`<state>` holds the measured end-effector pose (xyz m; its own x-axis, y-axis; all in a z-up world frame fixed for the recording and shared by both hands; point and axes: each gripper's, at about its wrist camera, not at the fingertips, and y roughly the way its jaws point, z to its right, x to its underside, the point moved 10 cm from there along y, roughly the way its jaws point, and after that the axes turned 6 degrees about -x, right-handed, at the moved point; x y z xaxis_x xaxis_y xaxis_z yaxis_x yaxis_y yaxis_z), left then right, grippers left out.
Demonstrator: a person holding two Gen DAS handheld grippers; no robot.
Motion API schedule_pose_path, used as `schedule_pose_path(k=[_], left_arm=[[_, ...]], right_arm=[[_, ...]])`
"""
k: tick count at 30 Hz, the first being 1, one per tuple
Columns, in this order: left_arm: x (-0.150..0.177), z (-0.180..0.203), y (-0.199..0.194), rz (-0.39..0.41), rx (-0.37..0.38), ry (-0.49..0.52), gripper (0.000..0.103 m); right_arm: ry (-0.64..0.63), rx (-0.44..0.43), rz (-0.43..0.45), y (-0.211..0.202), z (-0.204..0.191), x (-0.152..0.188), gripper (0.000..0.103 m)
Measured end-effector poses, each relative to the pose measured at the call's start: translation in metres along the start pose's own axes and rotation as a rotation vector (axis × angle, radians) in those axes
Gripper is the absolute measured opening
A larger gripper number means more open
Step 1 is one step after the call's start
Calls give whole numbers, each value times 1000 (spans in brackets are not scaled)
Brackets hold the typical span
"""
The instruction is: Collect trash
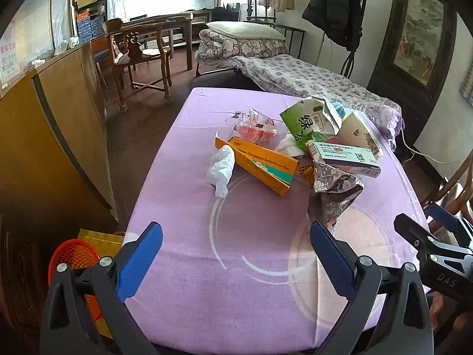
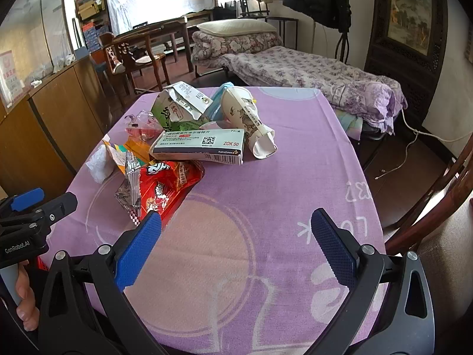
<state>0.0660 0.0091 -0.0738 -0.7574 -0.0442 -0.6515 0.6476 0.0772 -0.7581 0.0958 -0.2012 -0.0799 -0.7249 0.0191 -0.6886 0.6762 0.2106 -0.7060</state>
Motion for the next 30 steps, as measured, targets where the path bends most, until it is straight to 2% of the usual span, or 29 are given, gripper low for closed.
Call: schedule_pose_path(k=[30], left_arm=[[-1, 1, -3, 4, -3, 5, 97]], right_arm=[[-1, -2, 0, 0, 0, 0, 97]])
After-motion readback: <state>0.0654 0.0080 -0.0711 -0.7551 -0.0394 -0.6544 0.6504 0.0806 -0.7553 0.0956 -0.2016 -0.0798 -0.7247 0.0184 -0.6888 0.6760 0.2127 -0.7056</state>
